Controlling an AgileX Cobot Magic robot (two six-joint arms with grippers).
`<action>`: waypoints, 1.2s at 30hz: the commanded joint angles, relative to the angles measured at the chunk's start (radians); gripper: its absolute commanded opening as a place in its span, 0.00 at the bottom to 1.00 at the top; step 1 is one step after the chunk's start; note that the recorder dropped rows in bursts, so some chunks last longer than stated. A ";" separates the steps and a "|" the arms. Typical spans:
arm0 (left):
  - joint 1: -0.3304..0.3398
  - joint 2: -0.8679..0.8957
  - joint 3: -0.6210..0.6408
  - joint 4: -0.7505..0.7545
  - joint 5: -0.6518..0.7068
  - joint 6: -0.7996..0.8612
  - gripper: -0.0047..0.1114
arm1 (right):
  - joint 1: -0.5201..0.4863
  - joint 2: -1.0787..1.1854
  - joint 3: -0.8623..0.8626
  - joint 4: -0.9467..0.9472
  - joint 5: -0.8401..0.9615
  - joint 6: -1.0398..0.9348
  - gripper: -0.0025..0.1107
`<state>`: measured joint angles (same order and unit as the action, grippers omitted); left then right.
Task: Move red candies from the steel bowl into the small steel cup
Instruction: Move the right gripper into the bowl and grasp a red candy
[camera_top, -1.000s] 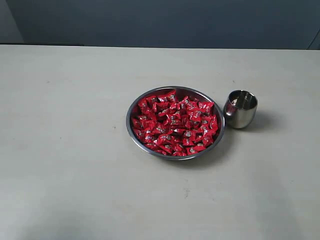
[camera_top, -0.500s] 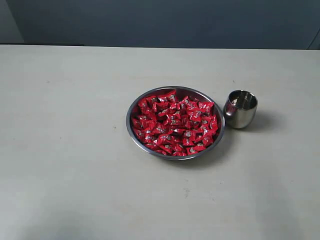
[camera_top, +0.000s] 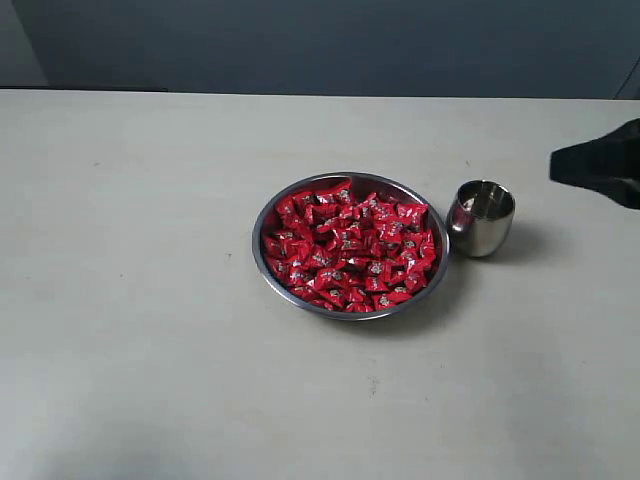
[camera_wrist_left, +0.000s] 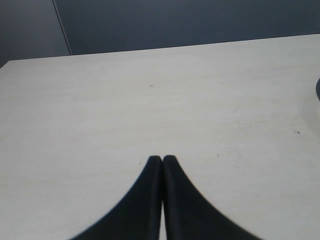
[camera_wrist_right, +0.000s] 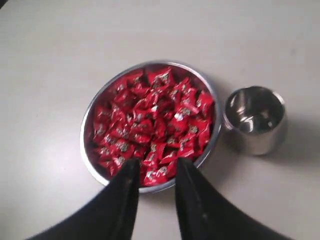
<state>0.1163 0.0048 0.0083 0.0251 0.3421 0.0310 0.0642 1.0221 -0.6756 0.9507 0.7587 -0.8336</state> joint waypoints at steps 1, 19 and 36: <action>-0.008 -0.005 -0.008 0.002 -0.005 -0.002 0.04 | 0.028 0.171 -0.065 0.029 0.069 -0.031 0.36; -0.008 -0.005 -0.008 0.002 -0.005 -0.002 0.04 | 0.554 0.711 -0.353 -0.222 -0.255 0.153 0.36; -0.008 -0.005 -0.008 0.002 -0.005 -0.002 0.04 | 0.613 0.934 -0.566 -0.639 -0.224 0.567 0.36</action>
<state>0.1163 0.0048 0.0083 0.0251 0.3421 0.0310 0.6768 1.9498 -1.2356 0.3247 0.5328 -0.2789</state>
